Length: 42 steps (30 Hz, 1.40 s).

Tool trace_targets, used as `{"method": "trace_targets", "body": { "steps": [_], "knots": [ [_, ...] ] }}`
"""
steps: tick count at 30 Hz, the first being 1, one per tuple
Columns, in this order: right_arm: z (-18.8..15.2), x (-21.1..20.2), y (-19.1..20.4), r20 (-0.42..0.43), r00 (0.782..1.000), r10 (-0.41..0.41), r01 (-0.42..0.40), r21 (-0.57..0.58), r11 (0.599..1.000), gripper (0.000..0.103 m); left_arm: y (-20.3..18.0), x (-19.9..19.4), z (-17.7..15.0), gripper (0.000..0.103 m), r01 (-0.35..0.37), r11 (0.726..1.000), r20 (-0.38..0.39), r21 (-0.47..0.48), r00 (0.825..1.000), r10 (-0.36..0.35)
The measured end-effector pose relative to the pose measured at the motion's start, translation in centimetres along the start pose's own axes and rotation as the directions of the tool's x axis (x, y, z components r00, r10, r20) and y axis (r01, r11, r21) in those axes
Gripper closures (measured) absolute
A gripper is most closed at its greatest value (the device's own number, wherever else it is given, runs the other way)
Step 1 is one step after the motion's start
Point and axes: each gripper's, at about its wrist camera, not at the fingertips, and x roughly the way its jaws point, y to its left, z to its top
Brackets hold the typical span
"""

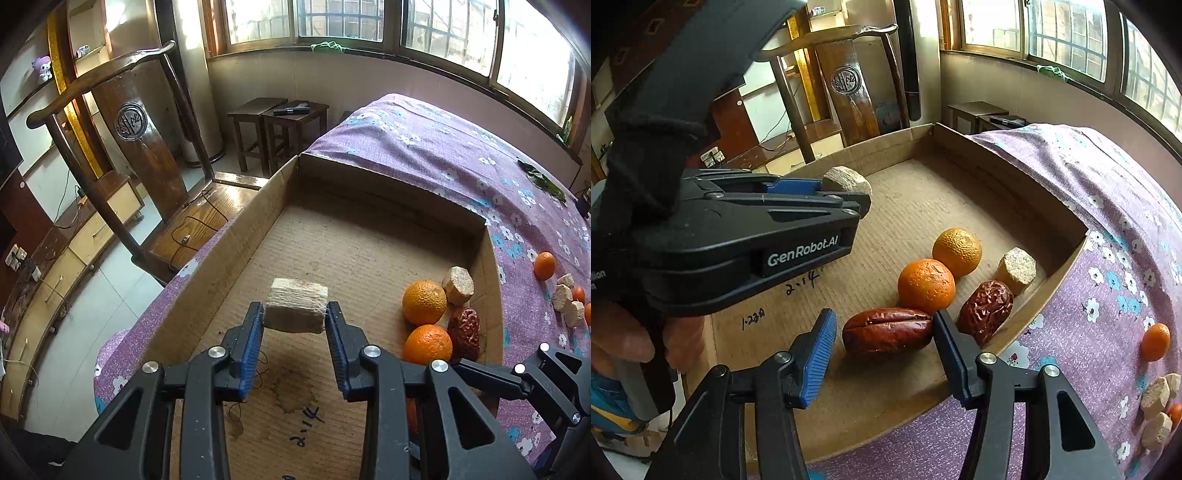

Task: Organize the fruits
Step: 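Open the right tool to drop the date while the left tool lowers and releases the block, then move both open tools back over the tablecloth toward the remaining items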

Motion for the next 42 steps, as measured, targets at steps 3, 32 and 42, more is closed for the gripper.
{"method": "trace_targets", "body": {
  "steps": [3, 32, 42],
  "knots": [
    [-0.2, -1.2, 0.4, 0.036, 0.999, -0.024, 0.024, -0.008, 1.0, 0.026, 0.1, -0.1, -0.2, 0.043, 0.008, 1.0, 0.004, -0.008, 1.0, -0.008],
    [-10.8, -18.2, -11.5, 0.212, 0.895, -0.393, 0.281, 0.416, 0.865, 0.002, -13.7, -8.2, -1.7, 0.025, 0.158, 0.971, 0.204, 0.178, 0.96, -0.193],
    [-16.4, -23.4, -14.2, 0.225, 0.858, -0.462, 0.325, 0.458, 0.827, 0.002, -20.1, -8.3, -2.9, 0.025, 0.213, 0.941, 0.166, 0.262, 0.951, -0.261]
  ]
}}
